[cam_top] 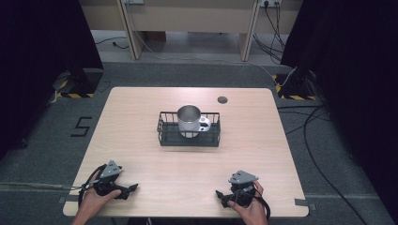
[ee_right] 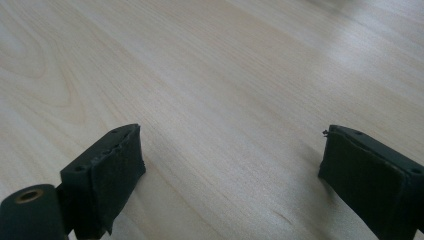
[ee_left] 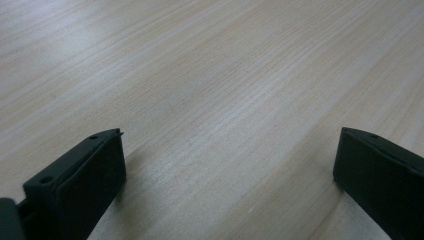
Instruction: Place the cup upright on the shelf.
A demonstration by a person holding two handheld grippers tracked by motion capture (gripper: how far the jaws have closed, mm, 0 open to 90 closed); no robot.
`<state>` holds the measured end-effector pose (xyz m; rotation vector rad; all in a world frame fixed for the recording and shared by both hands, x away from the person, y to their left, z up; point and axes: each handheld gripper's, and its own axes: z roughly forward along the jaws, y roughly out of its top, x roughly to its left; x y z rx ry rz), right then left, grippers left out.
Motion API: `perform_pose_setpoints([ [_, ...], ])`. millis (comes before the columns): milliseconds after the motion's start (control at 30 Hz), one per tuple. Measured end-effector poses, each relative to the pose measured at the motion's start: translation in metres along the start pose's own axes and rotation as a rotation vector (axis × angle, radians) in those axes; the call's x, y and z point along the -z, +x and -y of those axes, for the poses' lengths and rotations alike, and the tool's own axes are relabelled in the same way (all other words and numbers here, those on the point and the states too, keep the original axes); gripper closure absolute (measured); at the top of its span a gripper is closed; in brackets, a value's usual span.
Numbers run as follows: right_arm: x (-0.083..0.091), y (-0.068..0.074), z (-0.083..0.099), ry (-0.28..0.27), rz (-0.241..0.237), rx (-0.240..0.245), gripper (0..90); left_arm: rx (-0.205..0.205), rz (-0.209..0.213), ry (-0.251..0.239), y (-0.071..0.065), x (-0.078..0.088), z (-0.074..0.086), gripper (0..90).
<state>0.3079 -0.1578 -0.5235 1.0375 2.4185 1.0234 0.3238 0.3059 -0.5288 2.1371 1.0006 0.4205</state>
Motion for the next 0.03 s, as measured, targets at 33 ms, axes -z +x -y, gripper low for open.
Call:
perform_pose_setpoints([
  [33,0.0000,0.0000,0.0000,0.000,0.000,0.000,10.3,0.000,0.000,0.000,0.0000,0.0000,0.0000,0.0],
])
